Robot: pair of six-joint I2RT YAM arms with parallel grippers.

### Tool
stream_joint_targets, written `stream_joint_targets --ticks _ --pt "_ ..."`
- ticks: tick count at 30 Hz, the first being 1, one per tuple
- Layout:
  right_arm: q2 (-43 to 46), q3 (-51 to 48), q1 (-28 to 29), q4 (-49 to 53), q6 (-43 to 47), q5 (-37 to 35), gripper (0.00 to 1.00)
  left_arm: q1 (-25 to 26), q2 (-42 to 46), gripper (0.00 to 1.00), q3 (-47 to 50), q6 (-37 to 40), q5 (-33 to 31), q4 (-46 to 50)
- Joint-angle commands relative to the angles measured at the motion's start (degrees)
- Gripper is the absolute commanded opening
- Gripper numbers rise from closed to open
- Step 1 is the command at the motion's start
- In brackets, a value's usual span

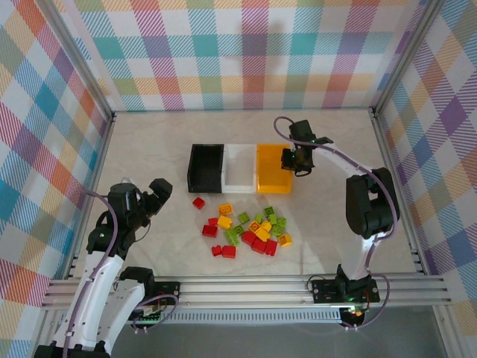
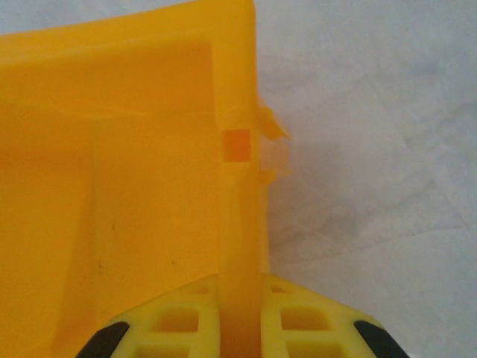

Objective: Sort the legos into containers by color

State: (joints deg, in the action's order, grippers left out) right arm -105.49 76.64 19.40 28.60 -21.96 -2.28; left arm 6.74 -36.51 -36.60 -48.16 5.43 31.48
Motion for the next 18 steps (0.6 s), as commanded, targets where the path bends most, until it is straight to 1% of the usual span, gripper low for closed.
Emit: stream_joint_targets --ticks 1,8,10,13,15,16,18 --pt "3.1 -1.1 -0.1 -3.4 0.6 3.6 0.00 1.0 0.7 1.00 -0.1 1.6 -0.3 1.5" --pt "2.9 -2.0 -2.1 -4.1 0.3 4.5 0.00 2.7 -0.2 1.00 -0.5 2.8 -0.4 2.5" --pt "2.6 -1.7 -2.2 -4.1 0.5 4.4 0.10 3.3 -0.7 1.00 -0.5 3.1 0.0 2.5" --pt "2.0 -1.1 -2.3 -3.8 0.0 3.8 0.29 4.6 -1.9 1.00 -0.6 3.2 0.7 2.1" --pt "2.9 -1.4 -2.4 -4.3 -0.5 4.1 0.46 5.6 -2.4 1.00 -0.8 3.3 0.6 2.2" --pt "3.7 -2.0 -2.4 -4.9 -0.8 4.4 0.53 6.1 -2.3 1.00 -0.9 3.3 0.2 2.3" --pt "6.6 -3.4 -2.3 -5.6 -1.3 4.7 0.62 7.2 -1.6 1.00 -1.5 3.8 -0.7 2.9"
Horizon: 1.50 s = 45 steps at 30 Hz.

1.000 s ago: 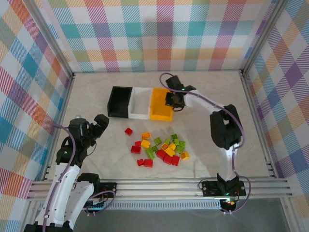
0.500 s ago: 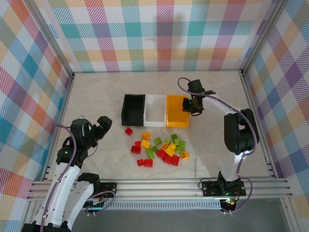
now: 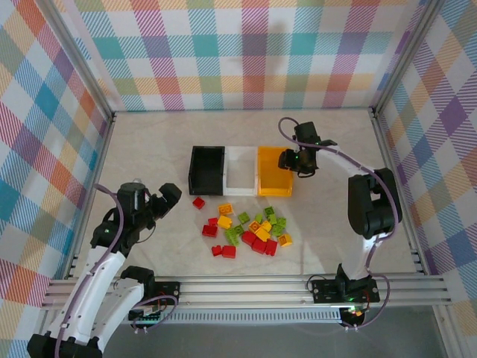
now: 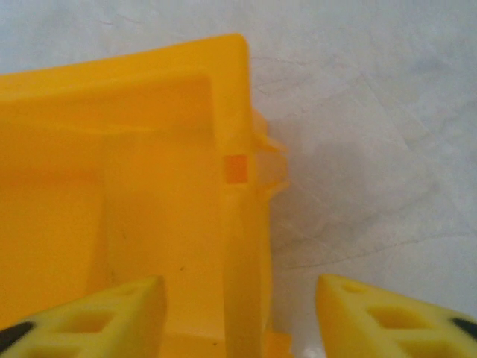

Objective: Sort the legos into containers by color

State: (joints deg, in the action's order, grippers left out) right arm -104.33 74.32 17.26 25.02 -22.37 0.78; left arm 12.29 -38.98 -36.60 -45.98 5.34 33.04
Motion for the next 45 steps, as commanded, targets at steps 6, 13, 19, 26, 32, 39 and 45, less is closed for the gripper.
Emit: stream_joint_targets --ticks 6,13,19,26,32,39,45 --pt "19.7 -10.8 0.6 -5.3 -4.6 3.6 0.69 6.3 4.0 1.00 -3.4 1.8 -4.7 3.9" --pt "40.2 -31.1 8.0 -8.6 -9.5 0.3 0.71 17.0 -0.1 1.00 -1.9 1.7 -11.7 8.4" --pt "49.8 -40.9 11.1 -9.9 -13.8 -1.2 0.71 22.2 -16.8 0.82 0.4 4.3 -16.9 -4.7" --pt "51.1 -41.1 11.4 -8.2 -13.5 -1.9 0.71 23.5 -31.2 0.78 -2.0 10.7 -28.4 -14.3" --pt "52.1 -41.8 11.4 -8.7 -13.8 -2.5 0.71 23.5 -39.6 0.75 -4.8 14.0 -32.0 -18.7" --pt "54.9 -41.8 11.4 -7.9 -13.6 -3.4 0.71 23.5 -45.8 0.74 -6.7 14.9 -31.8 -22.6" --pt "57.6 -41.2 11.4 -6.1 -12.9 -4.1 0.71 23.5 -51.2 0.69 -8.3 15.2 -31.7 -23.6"
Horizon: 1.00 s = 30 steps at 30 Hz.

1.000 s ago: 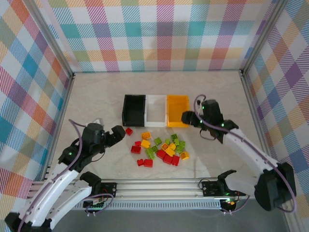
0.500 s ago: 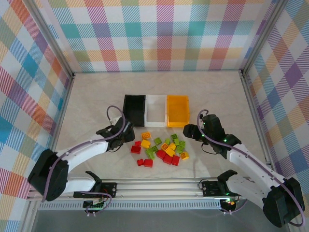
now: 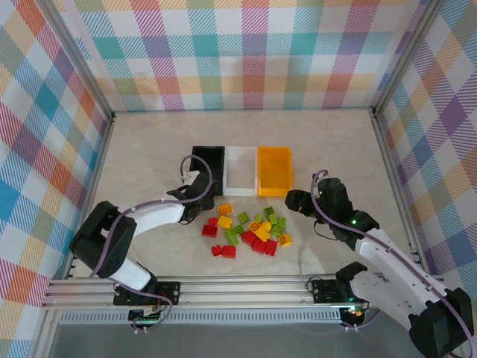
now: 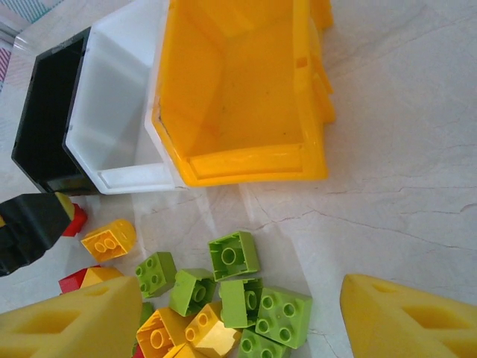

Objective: Sort the legos into containers by color

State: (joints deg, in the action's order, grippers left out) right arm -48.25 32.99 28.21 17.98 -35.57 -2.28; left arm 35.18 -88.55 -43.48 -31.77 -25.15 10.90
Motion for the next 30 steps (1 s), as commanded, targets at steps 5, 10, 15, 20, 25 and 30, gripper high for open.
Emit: stream_joint_targets --ticks 5,10,15,20,25,30 --pt "3.1 -0.1 0.4 1.6 0.3 -1.7 0.71 0.6 -4.2 0.63 -0.5 0.1 -0.3 -2.8" --pt "3.9 -0.3 0.4 1.9 0.2 -2.4 0.72 0.9 -4.8 0.55 2.0 -1.1 0.8 -4.7" --pt "4.1 -0.4 0.4 2.1 -0.1 -2.9 0.72 2.4 -3.7 0.42 4.0 -2.4 0.9 -5.3" --pt "4.5 -0.5 0.4 2.3 -0.5 -3.0 0.72 3.2 -0.3 0.32 5.7 -3.7 0.5 -4.4" --pt "5.2 -1.0 0.4 2.8 -0.7 -3.3 0.72 7.1 10.0 0.30 6.5 -5.0 -1.2 0.6" --pt "5.5 -2.5 0.4 2.1 -1.9 -3.2 0.72 7.3 18.5 0.33 1.7 -4.9 -1.6 7.3"
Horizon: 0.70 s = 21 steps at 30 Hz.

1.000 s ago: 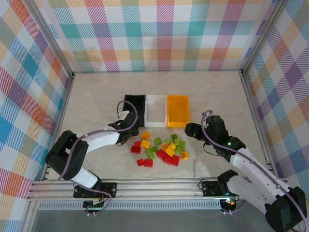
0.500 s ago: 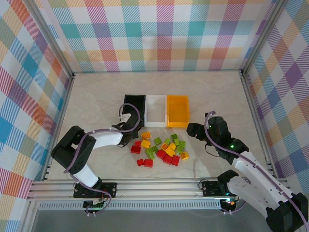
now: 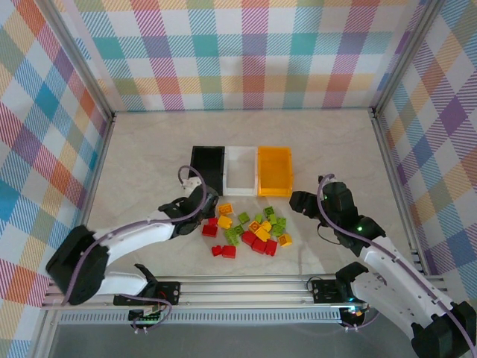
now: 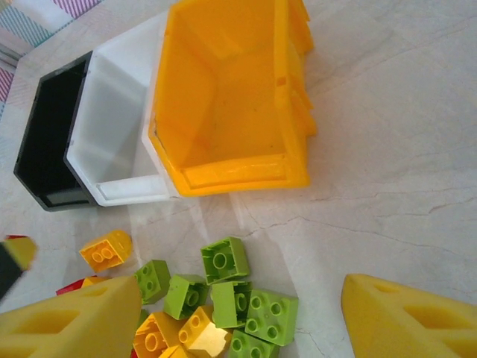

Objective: Sort the legos into containers by color

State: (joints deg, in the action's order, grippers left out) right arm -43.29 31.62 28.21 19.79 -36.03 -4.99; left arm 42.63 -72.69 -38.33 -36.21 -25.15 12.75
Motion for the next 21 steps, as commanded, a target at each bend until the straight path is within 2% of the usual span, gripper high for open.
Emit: stream_joint_targets --ticks 1,6,12,17,21 --pt "0.4 -1.4 0.4 0.1 -1.6 -0.2 0.72 -1.0 2.0 0.33 -5.6 0.2 -1.6 6.3" --pt "0.4 -1.5 0.4 1.0 -2.0 -0.3 0.72 -7.8 -7.9 0.30 -16.6 2.4 1.7 7.9" --pt "0.7 -1.2 0.4 2.6 -2.0 0.9 0.72 -10.8 -20.9 0.31 -28.0 3.8 1.2 9.5" --pt "0.4 -1.1 0.4 4.6 -2.5 4.1 0.73 -12.0 -28.0 0.46 -33.6 4.1 2.2 11.3" --pt "0.2 -1.5 0.8 7.9 -3.7 5.6 0.73 -11.4 -25.5 0.58 -33.5 2.3 5.3 10.2"
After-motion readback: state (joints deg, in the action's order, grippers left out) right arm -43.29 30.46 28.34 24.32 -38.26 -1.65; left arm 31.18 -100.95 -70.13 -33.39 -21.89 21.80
